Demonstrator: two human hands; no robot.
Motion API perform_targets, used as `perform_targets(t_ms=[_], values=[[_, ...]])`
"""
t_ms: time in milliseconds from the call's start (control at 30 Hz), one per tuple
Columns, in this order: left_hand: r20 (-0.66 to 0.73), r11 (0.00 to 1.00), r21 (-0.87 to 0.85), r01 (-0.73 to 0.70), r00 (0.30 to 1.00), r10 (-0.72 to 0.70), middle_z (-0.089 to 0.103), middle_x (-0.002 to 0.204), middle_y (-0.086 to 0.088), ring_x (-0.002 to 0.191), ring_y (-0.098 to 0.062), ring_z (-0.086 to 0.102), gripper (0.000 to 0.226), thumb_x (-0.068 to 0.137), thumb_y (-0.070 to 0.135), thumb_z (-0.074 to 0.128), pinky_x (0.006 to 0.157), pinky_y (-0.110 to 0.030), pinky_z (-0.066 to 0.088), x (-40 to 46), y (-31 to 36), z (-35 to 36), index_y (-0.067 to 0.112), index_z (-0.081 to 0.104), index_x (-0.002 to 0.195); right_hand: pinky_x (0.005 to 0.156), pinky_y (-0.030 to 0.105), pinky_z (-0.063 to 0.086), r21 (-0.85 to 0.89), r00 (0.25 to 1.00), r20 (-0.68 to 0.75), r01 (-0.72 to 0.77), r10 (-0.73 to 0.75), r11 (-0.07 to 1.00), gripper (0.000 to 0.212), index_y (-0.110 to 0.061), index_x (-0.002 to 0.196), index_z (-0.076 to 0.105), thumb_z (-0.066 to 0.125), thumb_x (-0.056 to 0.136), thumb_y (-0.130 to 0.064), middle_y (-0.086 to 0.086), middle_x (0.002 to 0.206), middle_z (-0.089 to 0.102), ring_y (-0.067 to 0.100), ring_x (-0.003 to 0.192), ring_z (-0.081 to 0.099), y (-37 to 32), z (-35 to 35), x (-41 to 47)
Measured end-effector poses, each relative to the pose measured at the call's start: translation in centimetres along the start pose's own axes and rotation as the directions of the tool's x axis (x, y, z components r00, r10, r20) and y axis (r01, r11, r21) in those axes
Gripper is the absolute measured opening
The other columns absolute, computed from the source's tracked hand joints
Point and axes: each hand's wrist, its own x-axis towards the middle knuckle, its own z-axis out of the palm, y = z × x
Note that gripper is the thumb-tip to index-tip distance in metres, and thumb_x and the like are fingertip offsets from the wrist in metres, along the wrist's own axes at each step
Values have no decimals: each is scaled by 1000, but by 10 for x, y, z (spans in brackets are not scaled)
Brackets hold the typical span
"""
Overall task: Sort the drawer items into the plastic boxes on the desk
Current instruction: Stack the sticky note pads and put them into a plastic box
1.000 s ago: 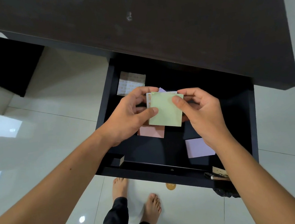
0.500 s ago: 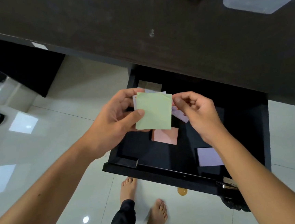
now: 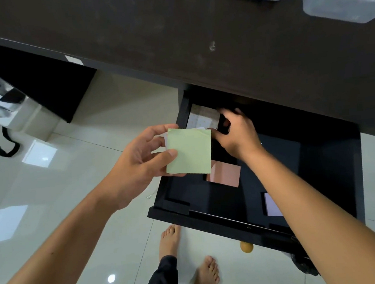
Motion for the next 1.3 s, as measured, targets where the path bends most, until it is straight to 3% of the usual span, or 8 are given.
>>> perform_targets(t_ms=[133,333,500,667,867,1000,1167,1300], values=[[-5,1000,-15,1,1000,-1,69,132,-13,114,-33,73,44,99,9,60,87,-47,64,2,-1,0,16,55,142,85,33,42,1,998,58,-40,40,999,67,-23,136,56,88,80,-42,4,128,63,30,119,59,1,-6,4],[-5,1000,-28,-4,1000,3,70,129,-13,113,-33,73,46,96,13,61,85,-45,64,2,-4,2,16,55,142,90,39,50,124,1000,-10,-7,8,992,63,-34,116,47,94,74,-35,-7,118,59,21,115,55,1,0,-8],[11,1000,-21,-4,1000,4,70,129,-11,112,-32,73,48,95,15,61,85,-41,64,1,-6,2,17,55,142,85,29,40,183,998,-36,61,-55,981,47,-33,110,49,87,81,-28,-13,112,59,21,115,54,3,1,-15],[7,1000,-28,-11,1000,12,70,130,-11,114,-32,73,46,95,15,60,87,-43,63,-1,-8,2,19,55,141,70,15,45,312,999,-27,42,-35,949,41,-36,113,50,81,91,-21,-8,106,73,2,77,58,2,-6,-23],[3,1000,-7,-31,1000,31,70,127,-13,111,-31,74,45,97,11,60,83,-36,63,0,-3,5,17,56,141,82,41,62,507,999,-21,33,-26,861,42,-40,116,54,77,95,-13,-1,105,79,18,95,76,11,-38,-47],[28,999,-38,-19,999,20,71,128,-12,112,-31,74,45,96,8,61,84,-39,64,3,-1,15,16,56,140,70,36,61,584,1000,-13,9,-2,812,36,-27,122,57,74,97,-8,-1,108,79,22,97,78,21,-62,-73],[92,1000,-10,-17,996,18,70,130,-13,115,-31,73,45,99,5,60,88,-45,64,12,-3,35,18,55,141,77,41,66,622,997,-66,17,30,783,36,-21,125,58,73,96,-5,1,111,79,25,98,78,42,-88,-105],[108,999,-5,-38,993,38,71,128,-12,117,-32,72,47,101,1,58,87,-47,64,22,-3,51,19,52,144,73,36,65,681,992,-115,39,54,732,36,-22,122,58,72,95,-5,3,114,79,26,102,77,54,-106,-126]])
